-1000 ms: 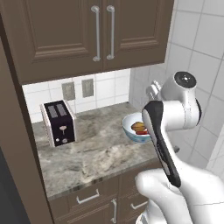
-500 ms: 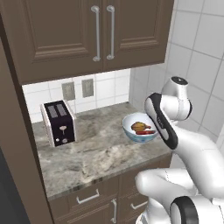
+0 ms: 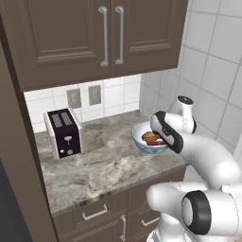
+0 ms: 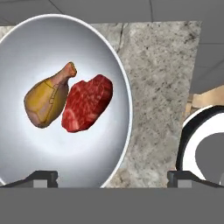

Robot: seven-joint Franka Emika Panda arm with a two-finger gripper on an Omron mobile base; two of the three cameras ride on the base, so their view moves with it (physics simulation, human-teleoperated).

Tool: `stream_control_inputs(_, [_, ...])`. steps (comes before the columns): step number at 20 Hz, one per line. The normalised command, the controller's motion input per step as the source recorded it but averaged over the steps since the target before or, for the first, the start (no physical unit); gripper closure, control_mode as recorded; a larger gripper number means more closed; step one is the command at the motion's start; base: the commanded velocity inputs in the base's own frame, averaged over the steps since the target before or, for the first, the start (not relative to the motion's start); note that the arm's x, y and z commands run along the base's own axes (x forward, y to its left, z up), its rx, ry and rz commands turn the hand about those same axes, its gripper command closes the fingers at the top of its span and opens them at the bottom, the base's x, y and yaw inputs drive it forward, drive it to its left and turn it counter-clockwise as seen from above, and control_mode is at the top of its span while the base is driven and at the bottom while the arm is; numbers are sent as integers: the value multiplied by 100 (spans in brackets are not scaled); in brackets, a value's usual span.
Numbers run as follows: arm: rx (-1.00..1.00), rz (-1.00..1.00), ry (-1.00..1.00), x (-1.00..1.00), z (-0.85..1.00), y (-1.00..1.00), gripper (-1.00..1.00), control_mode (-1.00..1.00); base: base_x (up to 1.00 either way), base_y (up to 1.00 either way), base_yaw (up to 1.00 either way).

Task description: Place the bowl with the corn and avocado on the top shelf of the fridge. Place the bowl with the steak and chicken drumstick on the second highest shelf of the fridge.

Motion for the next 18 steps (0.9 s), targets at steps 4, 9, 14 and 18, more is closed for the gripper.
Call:
stream_control_inputs(4, [-4,0,0,31,-56,0,-100,-100,0,0,0])
stream_control_inputs(9, [-2,0,3,2,-44,0,-100,-100,0,0,0])
stream_control_inputs(14, [0,0,1,51,-18,0,-100,-100,0,0,0])
stream_control_inputs(18, [0,0,5,20,-37,2,100,-100,0,0,0])
